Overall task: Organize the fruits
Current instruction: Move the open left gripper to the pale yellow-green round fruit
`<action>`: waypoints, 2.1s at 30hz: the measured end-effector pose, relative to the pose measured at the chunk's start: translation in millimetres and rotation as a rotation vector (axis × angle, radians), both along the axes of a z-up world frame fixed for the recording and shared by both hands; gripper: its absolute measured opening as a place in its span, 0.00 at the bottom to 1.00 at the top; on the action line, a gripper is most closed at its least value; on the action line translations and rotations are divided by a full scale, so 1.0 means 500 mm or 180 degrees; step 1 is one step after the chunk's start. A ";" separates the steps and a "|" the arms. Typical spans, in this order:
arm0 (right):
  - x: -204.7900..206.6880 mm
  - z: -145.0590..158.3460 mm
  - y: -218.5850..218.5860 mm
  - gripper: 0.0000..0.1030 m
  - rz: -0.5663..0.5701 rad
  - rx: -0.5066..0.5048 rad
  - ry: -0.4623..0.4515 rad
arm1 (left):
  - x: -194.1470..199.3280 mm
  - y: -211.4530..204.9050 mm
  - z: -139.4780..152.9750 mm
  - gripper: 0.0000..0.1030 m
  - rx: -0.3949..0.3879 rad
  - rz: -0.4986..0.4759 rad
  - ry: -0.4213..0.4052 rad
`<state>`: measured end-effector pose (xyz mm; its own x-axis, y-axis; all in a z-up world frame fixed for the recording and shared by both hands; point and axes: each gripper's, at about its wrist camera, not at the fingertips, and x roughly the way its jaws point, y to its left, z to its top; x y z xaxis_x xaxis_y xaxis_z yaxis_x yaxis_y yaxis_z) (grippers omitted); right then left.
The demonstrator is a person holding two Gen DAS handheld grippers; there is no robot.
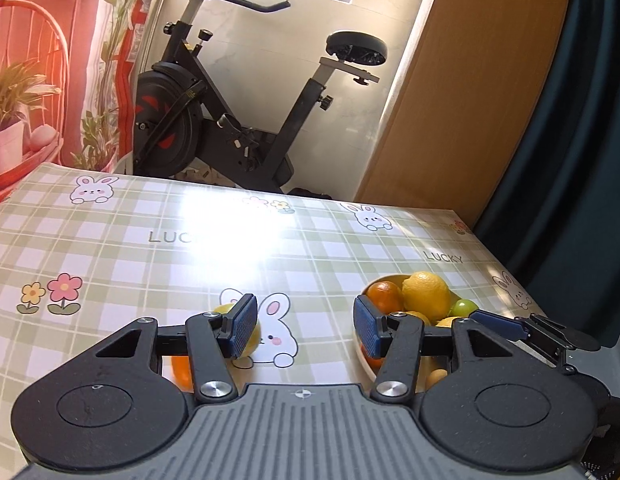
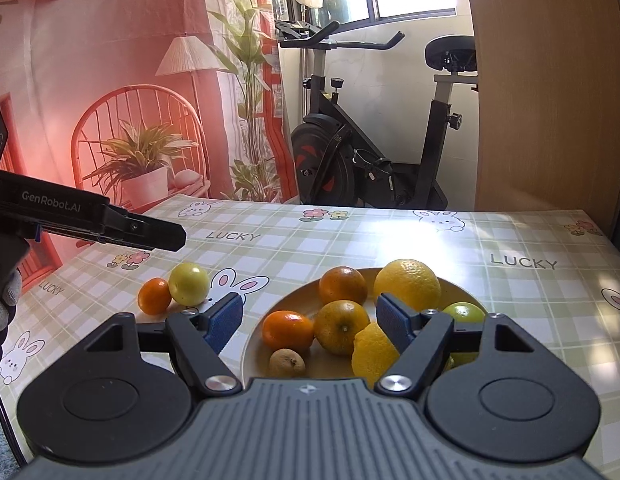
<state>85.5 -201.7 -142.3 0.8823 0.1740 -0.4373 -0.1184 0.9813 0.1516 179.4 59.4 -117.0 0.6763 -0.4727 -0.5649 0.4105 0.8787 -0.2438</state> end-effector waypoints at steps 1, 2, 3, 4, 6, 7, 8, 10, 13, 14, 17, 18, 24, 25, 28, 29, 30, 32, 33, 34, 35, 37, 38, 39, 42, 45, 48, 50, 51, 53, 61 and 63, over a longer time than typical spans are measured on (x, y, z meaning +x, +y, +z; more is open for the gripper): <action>0.002 0.001 0.007 0.74 0.0024 0.0007 -0.0008 | 0.001 0.014 0.001 0.54 -0.0004 0.0051 0.0000; 0.004 0.001 0.012 0.74 0.0047 0.0011 -0.0009 | 0.003 0.030 0.001 0.54 -0.0010 0.0116 0.0004; 0.007 0.001 0.018 0.74 0.0069 0.0013 -0.0005 | 0.004 0.040 0.000 0.54 -0.0013 0.0160 0.0009; 0.010 0.001 0.023 0.74 0.0088 0.0016 -0.0001 | 0.006 0.054 0.000 0.54 -0.0009 0.0220 0.0014; 0.018 0.000 0.036 0.74 0.0122 0.0026 -0.0001 | 0.010 0.071 -0.003 0.54 0.0000 0.0296 0.0023; 0.021 0.000 0.041 0.74 0.0137 0.0044 -0.0003 | 0.012 0.080 -0.006 0.54 -0.0002 0.0331 0.0032; 0.025 0.000 0.046 0.74 0.0151 0.0066 -0.0001 | 0.015 0.085 -0.008 0.54 -0.0010 0.0371 0.0048; 0.035 -0.002 0.056 0.74 0.0185 0.0101 0.0016 | 0.018 0.095 -0.013 0.54 -0.0035 0.0418 0.0072; 0.047 -0.005 0.075 0.74 0.0242 0.0079 0.0046 | 0.020 0.107 -0.024 0.54 -0.0070 0.0449 0.0109; 0.051 -0.006 0.080 0.74 0.0266 0.0074 0.0051 | 0.022 0.109 -0.027 0.54 -0.0077 0.0450 0.0122; 0.061 -0.009 0.098 0.74 0.0345 0.0049 0.0066 | 0.029 0.113 -0.035 0.54 -0.0101 0.0415 0.0177; 0.065 -0.011 0.105 0.74 0.0370 0.0039 0.0066 | 0.030 0.115 -0.037 0.54 -0.0106 0.0399 0.0186; 0.103 -0.021 0.145 0.73 0.0308 0.0054 0.0019 | 0.055 0.109 -0.034 0.54 -0.0114 0.0294 0.0186; 0.111 -0.024 0.155 0.71 0.0302 0.0041 0.0017 | 0.062 0.108 -0.035 0.54 -0.0145 0.0287 0.0202; 0.139 -0.037 0.185 0.65 0.0339 -0.0001 0.0024 | 0.080 0.101 -0.040 0.54 -0.0211 0.0271 0.0219; 0.148 -0.041 0.193 0.61 0.0341 -0.0013 0.0040 | 0.084 0.097 -0.044 0.54 -0.0219 0.0263 0.0223; 0.156 -0.045 0.201 0.60 0.0356 -0.0020 0.0062 | 0.087 0.095 -0.047 0.54 -0.0223 0.0260 0.0233; 0.169 -0.052 0.215 0.58 0.0403 -0.0030 0.0081 | 0.094 0.088 -0.057 0.53 -0.0218 0.0259 0.0278; 0.173 -0.055 0.222 0.58 0.0420 -0.0043 0.0085 | 0.095 0.086 -0.060 0.53 -0.0219 0.0249 0.0288; 0.176 -0.058 0.226 0.58 0.0434 -0.0044 0.0090 | 0.096 0.084 -0.062 0.53 -0.0217 0.0238 0.0292; 0.180 -0.060 0.229 0.58 0.0448 -0.0036 0.0097 | 0.098 0.083 -0.064 0.53 -0.0210 0.0230 0.0298; 0.182 -0.064 0.231 0.58 0.0439 -0.0014 0.0079 | 0.103 0.084 -0.066 0.53 -0.0209 0.0226 0.0314; 0.184 -0.067 0.231 0.57 0.0410 0.0002 0.0076 | 0.106 0.085 -0.067 0.53 -0.0206 0.0228 0.0320; 0.186 -0.069 0.230 0.58 0.0379 0.0016 0.0079 | 0.108 0.085 -0.067 0.53 -0.0197 0.0234 0.0319; 0.187 -0.075 0.227 0.57 0.0243 0.0029 0.0057 | 0.114 0.087 -0.070 0.53 -0.0183 0.0244 0.0335; 0.187 -0.077 0.224 0.57 0.0196 0.0059 0.0029 | 0.118 0.085 -0.074 0.53 -0.0146 0.0256 0.0357; 0.189 -0.080 0.224 0.57 0.0222 0.0066 0.0036 | 0.120 0.085 -0.075 0.54 -0.0138 0.0275 0.0372; 0.190 -0.082 0.224 0.57 0.0241 0.0093 0.0048 | 0.122 0.085 -0.075 0.54 -0.0135 0.0281 0.0384; 0.190 -0.083 0.224 0.57 0.0245 0.0106 0.0051 | 0.124 0.084 -0.075 0.54 -0.0126 0.0278 0.0393; 0.192 -0.085 0.226 0.57 0.0257 0.0119 0.0055 | 0.127 0.082 -0.078 0.54 -0.0115 0.0275 0.0416; 0.203 -0.092 0.232 0.53 0.0350 0.0104 0.0140 | 0.160 0.080 -0.098 0.54 -0.0204 0.0284 0.0665; 0.207 -0.094 0.234 0.52 0.0375 0.0098 0.0166 | 0.165 0.075 -0.101 0.54 -0.0230 0.0258 0.0690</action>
